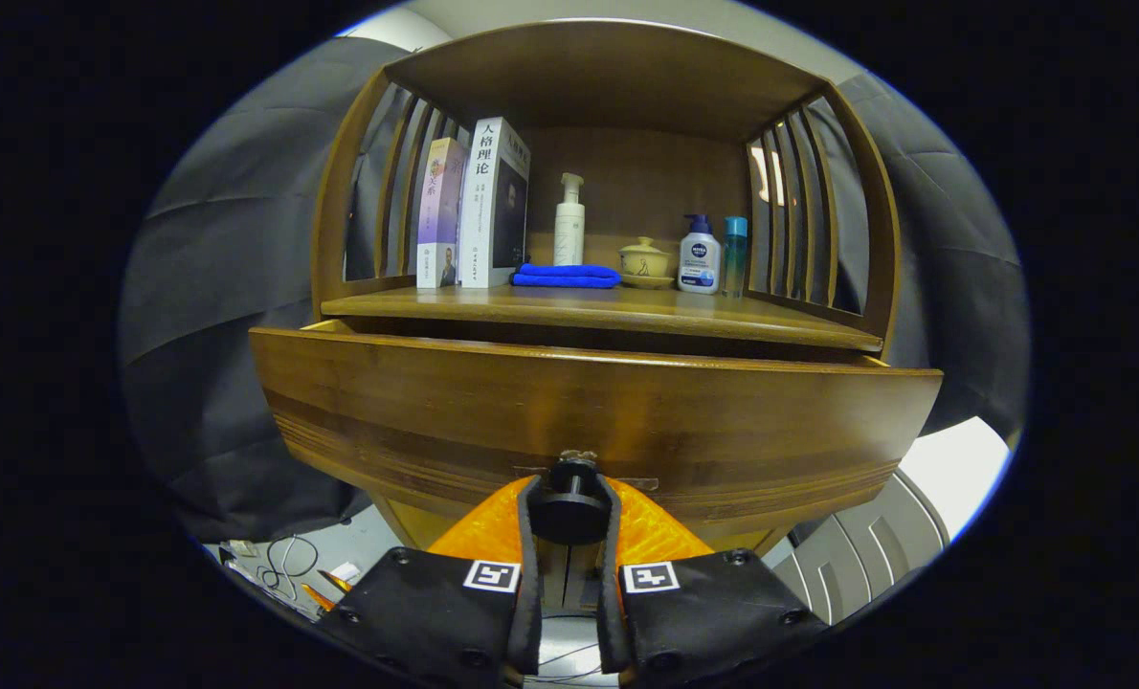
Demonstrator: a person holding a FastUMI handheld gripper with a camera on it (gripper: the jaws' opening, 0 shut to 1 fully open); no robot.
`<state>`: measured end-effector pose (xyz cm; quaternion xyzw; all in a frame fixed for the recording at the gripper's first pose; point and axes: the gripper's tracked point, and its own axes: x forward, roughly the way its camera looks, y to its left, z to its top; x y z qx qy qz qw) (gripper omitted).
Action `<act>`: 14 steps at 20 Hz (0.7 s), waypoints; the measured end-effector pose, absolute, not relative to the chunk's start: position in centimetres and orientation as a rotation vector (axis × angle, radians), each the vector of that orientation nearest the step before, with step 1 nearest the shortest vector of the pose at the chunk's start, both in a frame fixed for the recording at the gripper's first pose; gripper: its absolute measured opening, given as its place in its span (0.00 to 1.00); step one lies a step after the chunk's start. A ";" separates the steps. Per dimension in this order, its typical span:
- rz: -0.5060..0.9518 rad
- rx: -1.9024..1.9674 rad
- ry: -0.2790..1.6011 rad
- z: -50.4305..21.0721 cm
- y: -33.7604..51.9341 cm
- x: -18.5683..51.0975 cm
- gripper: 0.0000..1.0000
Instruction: Pull open the drawer, take out the items inside it, and place them on the countertop above the cabinet.
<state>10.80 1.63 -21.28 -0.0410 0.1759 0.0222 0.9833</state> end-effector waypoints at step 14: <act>0.052 -0.090 0.346 -21.5 1.9 5.1 0.25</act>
